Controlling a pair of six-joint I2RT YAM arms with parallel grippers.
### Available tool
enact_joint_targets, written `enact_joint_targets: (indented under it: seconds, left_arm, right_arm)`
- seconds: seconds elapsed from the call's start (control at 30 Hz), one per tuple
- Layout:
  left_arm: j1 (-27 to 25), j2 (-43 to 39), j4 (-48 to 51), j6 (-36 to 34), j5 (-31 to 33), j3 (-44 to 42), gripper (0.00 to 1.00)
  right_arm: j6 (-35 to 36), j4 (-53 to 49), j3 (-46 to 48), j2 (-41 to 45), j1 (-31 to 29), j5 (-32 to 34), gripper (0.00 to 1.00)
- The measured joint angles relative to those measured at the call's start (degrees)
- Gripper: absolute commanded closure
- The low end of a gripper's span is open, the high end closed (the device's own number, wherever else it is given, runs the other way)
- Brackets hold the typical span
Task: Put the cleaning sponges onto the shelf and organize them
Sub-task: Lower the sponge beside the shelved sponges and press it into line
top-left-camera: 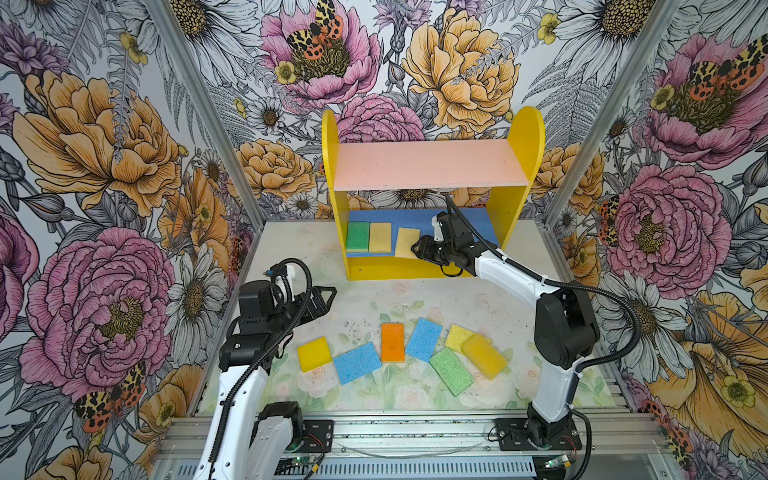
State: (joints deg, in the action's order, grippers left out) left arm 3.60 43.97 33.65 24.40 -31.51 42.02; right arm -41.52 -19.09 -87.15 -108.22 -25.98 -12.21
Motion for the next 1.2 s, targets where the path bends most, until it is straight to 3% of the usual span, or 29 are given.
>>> enact_joint_targets:
  seconds: [0.17,0.27,0.93,1.2]
  left_arm:
    - [-0.5,0.0,0.0,-0.02,0.0,-0.15,0.01]
    - [-0.66,0.0,0.0,-0.02,0.0,-0.15,0.01]
    - [-0.76,0.42,0.0,-0.02,0.11,-0.15,0.01]
    - [-0.76,0.37,0.0,-0.02,0.15,-0.15,0.01]
  right_arm:
    - [-0.35,-0.04,-1.07,-0.63,0.0,1.31,0.72]
    - [-0.76,0.0,-2.82,-1.77,-0.02,1.9,0.76]
    - [-3.76,0.61,-9.53,-7.69,-0.87,3.67,0.77]
    - [-5.2,0.92,-10.51,-8.59,-1.88,3.87,0.7]
